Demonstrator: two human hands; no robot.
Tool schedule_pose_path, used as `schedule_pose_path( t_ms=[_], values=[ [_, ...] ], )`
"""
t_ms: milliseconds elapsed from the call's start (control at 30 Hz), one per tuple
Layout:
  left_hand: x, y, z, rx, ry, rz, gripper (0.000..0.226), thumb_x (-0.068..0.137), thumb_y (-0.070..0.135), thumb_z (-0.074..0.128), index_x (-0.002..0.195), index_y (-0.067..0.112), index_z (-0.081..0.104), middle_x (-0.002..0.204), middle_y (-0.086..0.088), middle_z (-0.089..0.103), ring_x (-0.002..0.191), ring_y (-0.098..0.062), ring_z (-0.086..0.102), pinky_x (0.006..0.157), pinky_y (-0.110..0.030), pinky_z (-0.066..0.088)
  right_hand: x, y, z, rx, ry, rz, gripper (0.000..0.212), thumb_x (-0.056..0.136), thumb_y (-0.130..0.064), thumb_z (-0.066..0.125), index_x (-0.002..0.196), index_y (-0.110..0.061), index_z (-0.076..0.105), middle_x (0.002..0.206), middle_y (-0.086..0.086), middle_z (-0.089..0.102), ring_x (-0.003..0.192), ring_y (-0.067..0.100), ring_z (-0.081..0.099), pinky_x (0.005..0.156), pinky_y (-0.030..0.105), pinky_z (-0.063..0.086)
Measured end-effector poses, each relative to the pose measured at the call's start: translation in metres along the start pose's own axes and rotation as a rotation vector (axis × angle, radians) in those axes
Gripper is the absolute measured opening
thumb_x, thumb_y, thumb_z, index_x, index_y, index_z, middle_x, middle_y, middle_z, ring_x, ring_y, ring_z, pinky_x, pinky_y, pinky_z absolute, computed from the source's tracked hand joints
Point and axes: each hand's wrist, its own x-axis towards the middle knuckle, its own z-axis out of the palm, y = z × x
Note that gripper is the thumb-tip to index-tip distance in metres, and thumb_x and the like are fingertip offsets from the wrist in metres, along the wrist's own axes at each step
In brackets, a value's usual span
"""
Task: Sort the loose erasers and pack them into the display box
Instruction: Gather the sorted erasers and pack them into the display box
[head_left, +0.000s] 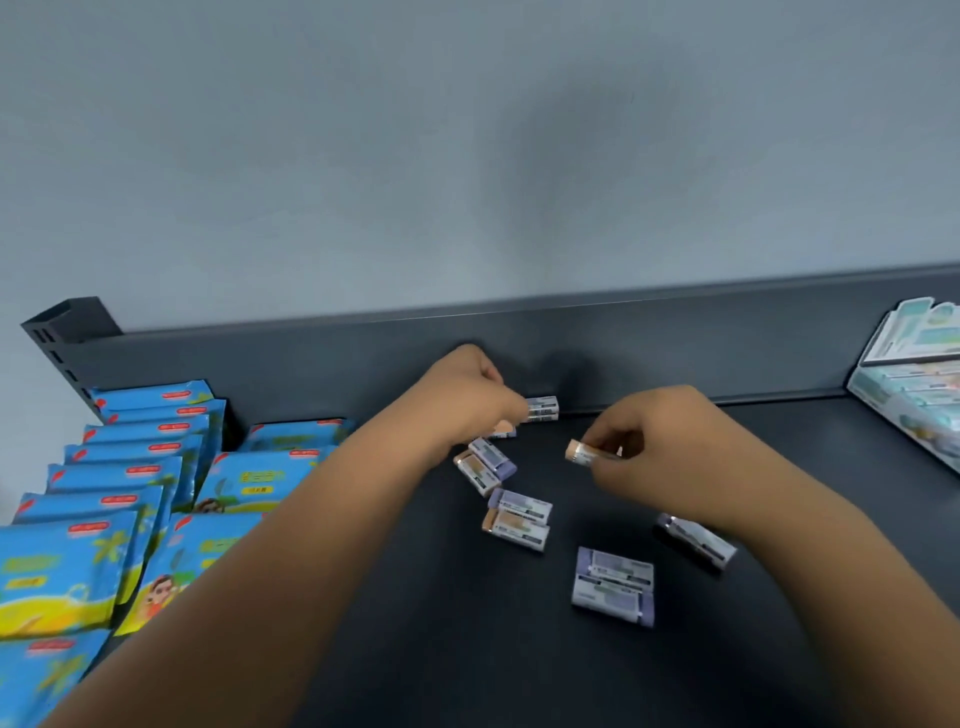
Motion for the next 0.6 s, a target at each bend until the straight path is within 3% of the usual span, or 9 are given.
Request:
schedule_pose_path(
  t_ms=[133,233,300,433,533,600],
  values=[
    [-0.003,0.02,0.034,-0.132,-0.093,0.023,0.025,0.083,0.013,0.077,0.105,0.013,0.065,0.073,-0.003,0.07,0.057,-0.012,0.064,0.057,-0.024,0.053,-0.006,0.026,-0.012,-0.049,0.053,-0.026,0.012,0.082,-0.037,0.069,0.088,-0.031,0.077,0.077,-0.013,0.068,0.072,0.002,0.063,0.069,0.031,0.056],
    [-0.004,0.037,0.062,-0.274,-0.047,0.003,0.012,0.087,0.018,0.077,0.095,0.011,0.072,0.08,-0.005,0.075,0.062,-0.01,0.069,0.062,-0.022,0.058,-0.014,0.056,-0.03,-0.062,0.055,-0.023,0.012,0.08,-0.039,0.069,0.086,-0.032,0.076,0.075,-0.012,0.067,0.071,0.002,0.062,0.068,0.032,0.056],
    [-0.004,0.049,0.083,-0.37,-0.01,-0.041,0.007,0.09,0.011,0.071,0.095,0.008,0.072,0.091,-0.015,0.076,0.068,-0.015,0.072,0.07,-0.027,0.062,-0.02,0.078,-0.044,-0.071,0.059,-0.019,0.01,0.08,-0.039,0.07,0.085,-0.032,0.076,0.074,-0.013,0.067,0.071,0.001,0.062,0.069,0.033,0.056],
    [-0.01,0.076,0.118,-0.435,-0.014,-0.047,0.036,0.083,-0.012,0.068,0.114,0.005,0.065,0.106,-0.019,0.07,0.088,-0.023,0.075,0.074,-0.026,0.063,-0.033,0.121,-0.074,-0.121,0.073,-0.03,0.01,0.082,-0.036,0.07,0.087,-0.031,0.076,0.076,-0.012,0.068,0.074,0.003,0.062,0.073,0.032,0.054],
    [-0.018,0.091,0.145,-0.372,0.045,0.083,0.031,0.082,-0.014,0.068,0.107,0.005,0.07,0.095,-0.017,0.073,0.076,-0.017,0.074,0.067,-0.021,0.061,-0.041,0.147,-0.088,-0.129,0.098,-0.065,0.008,0.081,-0.034,0.069,0.084,-0.031,0.075,0.074,-0.014,0.065,0.072,0.003,0.06,0.069,0.031,0.053],
    [-0.021,0.098,0.165,-0.21,0.142,0.17,0.02,0.08,-0.001,0.076,0.094,0.013,0.073,0.083,-0.006,0.073,0.064,-0.011,0.068,0.058,-0.019,0.056,-0.046,0.16,-0.094,-0.129,0.095,-0.079,0.007,0.08,-0.033,0.067,0.083,-0.031,0.073,0.074,-0.012,0.064,0.073,0.004,0.059,0.069,0.032,0.052]
  ],
)
